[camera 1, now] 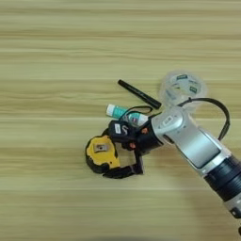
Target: Move the objects on the table
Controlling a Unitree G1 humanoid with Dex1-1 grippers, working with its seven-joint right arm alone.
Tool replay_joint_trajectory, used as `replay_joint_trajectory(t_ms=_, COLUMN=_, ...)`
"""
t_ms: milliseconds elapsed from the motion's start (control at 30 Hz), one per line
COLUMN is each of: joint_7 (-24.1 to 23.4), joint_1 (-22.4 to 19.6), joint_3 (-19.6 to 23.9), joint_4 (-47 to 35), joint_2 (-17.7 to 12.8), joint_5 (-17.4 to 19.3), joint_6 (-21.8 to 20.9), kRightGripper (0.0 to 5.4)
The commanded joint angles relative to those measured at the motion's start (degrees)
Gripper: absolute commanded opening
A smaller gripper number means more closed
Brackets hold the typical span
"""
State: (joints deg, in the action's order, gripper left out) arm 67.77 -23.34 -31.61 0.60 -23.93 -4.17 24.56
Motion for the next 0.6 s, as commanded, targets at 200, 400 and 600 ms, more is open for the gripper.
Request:
replay_joint_trajectory(t_ms=200, joint_7=-1.7, joint_1=-4.0, joint_3=1.9, joint_4=-0.3, joint_2=0.7, joint_5=0.4, joint_6=-2.1, kRightGripper=4.52)
replay_joint_trajectory(t_ms=400, joint_7=-1.7, joint_1=-3.6, joint_3=2.0, joint_4=0.0, joint_2=1.1, joint_5=0.4, joint_6=-2.4, kRightGripper=4.49)
replay_joint_trajectory(t_ms=600, joint_7=-2.2, joint_1=-3.9, joint_3=3.2, joint_4=-0.2, joint_2=1.8, joint_5=1.2, joint_6=-3.1, kRightGripper=4.49)
